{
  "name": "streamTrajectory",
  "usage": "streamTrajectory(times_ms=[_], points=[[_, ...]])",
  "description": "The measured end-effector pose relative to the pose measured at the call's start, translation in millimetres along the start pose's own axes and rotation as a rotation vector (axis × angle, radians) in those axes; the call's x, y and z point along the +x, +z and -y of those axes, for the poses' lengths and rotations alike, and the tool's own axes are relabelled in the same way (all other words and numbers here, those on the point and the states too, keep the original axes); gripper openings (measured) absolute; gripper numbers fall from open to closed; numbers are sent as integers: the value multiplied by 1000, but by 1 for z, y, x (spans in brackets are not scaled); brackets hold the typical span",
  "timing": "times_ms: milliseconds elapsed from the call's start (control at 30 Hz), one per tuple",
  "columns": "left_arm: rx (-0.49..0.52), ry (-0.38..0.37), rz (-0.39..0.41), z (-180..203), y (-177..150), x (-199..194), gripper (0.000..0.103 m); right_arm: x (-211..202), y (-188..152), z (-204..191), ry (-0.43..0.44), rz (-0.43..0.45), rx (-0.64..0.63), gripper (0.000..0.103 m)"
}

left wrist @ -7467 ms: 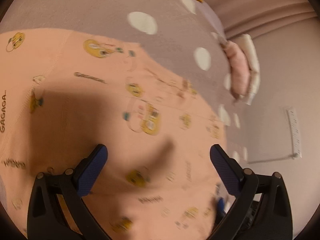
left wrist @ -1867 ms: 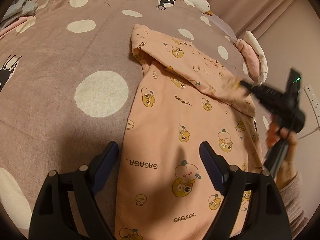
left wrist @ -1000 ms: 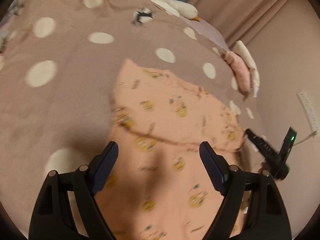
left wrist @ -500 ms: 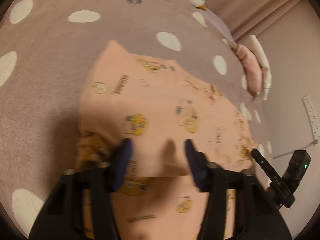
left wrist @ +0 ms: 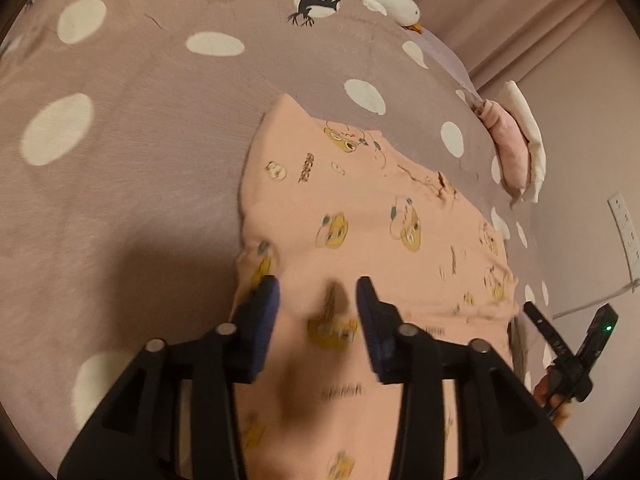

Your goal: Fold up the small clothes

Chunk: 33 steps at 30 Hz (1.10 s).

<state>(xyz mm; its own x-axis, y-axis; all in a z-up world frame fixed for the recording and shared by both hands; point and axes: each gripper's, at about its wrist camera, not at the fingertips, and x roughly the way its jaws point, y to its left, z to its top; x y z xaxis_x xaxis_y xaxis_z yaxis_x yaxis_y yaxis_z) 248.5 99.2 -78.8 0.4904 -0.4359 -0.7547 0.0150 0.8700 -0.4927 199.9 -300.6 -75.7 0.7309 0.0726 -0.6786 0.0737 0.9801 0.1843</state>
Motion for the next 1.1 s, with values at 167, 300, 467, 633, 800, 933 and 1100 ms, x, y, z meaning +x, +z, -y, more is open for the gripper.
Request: streamTrajectory(times_ms=[167,300,467,633,800,933,1100], points=[[16,-8,55,-16,-36,-45,78,-27,-20,-1,78,-17,-30,31],[-24,-72,45,-38,-71,-69,80,-37,-55,1,132,-83,-23,52],[-93,-168,3,-60,-124,-92,81,-52,-88,17,234,-134,83,52],[-134,-267,10,-60,-159,-112,86,-70,-109,27,410,-173,204,52],[-152,-318,-4,-46,-172,-112,87,-77,-126,22,470,-204,259,52],[-166,-341,-8,-43,-180,-113,87,-82,-141,14,492,-231,256,52],[-164,-349,8,-42,-188,-117,87,-85,-146,10,494,-243,263,53]])
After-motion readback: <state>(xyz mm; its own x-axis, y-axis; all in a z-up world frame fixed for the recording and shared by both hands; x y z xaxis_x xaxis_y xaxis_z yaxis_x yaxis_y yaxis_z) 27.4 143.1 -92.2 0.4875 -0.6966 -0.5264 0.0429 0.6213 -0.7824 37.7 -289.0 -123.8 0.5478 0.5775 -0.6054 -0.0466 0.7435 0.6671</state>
